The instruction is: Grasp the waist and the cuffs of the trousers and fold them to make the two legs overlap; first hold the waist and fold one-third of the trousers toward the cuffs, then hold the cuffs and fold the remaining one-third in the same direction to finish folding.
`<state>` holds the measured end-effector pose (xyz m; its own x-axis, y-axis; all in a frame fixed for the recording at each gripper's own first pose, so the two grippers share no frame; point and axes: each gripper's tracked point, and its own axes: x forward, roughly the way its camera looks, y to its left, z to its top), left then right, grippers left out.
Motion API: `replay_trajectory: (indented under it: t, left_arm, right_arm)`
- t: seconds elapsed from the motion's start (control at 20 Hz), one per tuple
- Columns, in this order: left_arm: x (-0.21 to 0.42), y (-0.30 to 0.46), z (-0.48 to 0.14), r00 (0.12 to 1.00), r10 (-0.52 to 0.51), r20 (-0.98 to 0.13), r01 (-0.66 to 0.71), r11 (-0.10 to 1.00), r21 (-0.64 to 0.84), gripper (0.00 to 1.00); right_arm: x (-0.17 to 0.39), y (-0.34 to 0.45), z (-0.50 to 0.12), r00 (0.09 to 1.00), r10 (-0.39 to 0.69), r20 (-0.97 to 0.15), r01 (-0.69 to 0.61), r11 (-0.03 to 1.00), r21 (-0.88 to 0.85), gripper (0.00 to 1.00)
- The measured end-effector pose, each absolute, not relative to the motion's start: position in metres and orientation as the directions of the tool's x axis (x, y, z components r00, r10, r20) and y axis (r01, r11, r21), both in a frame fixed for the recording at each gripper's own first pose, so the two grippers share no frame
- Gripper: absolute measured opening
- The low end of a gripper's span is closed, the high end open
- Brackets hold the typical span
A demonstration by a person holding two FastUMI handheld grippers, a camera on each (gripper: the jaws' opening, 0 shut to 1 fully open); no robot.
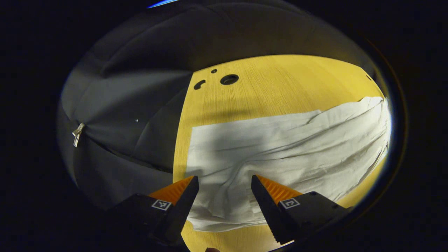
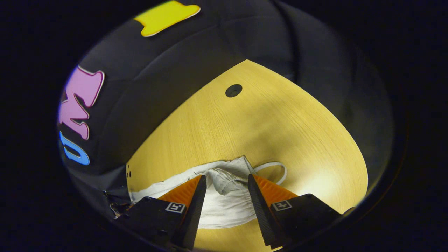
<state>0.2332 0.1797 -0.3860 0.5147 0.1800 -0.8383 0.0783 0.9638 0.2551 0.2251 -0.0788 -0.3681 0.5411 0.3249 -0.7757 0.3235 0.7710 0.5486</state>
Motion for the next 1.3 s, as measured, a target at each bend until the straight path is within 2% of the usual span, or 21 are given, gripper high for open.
replay_trajectory:
  t: [0.2, 0.55, 0.75, 0.95, 1.15, 1.2, 1.25, 1.3]
  left_arm:
    - [0.221, 0.181, -0.354, 0.596, 0.154, -0.788, 0.021, 0.978, 0.207, 0.98]
    - [0.185, 0.176, -0.326, 0.675, 0.106, -0.73, -0.119, 0.992, 0.034, 0.98]
    - [0.16, 0.168, -0.324, 0.678, 0.086, -0.73, -0.174, 0.984, -0.046, 0.98]
    - [0.131, 0.161, -0.335, 0.651, 0.071, -0.756, -0.239, 0.964, -0.115, 0.99]
    - [0.104, 0.145, -0.351, 0.616, 0.006, -0.788, -0.34, 0.904, -0.258, 0.96]
    - [0.1, 0.143, -0.355, 0.613, -0.009, -0.79, -0.369, 0.881, -0.296, 0.96]
    - [0.099, 0.14, -0.358, 0.608, -0.027, -0.793, -0.399, 0.854, -0.334, 0.96]
    - [0.096, 0.137, -0.364, 0.598, -0.038, -0.801, -0.434, 0.824, -0.363, 0.97]
  right_arm:
    - [0.216, -0.096, -0.361, 0.611, 0.267, -0.745, 0.401, 0.707, 0.582, 0.74]
    - [0.133, -0.081, -0.405, 0.559, 0.237, -0.795, 0.57, 0.586, 0.576, 0.74]
    - [0.14, -0.071, -0.42, 0.615, 0.203, -0.762, 0.613, 0.485, 0.624, 0.74]
    - [0.154, -0.066, -0.429, 0.627, 0.165, -0.761, 0.635, 0.458, 0.623, 0.72]
    - [0.161, -0.065, -0.432, 0.628, 0.14, -0.766, 0.661, 0.424, 0.619, 0.71]
    - [0.156, -0.064, -0.436, 0.614, 0.144, -0.776, 0.675, 0.415, 0.61, 0.69]
    - [0.149, -0.061, -0.444, 0.583, 0.168, -0.795, 0.687, 0.42, 0.593, 0.55]
    - [0.144, -0.059, -0.437, 0.591, 0.157, -0.791, 0.688, 0.414, 0.596, 0.29]
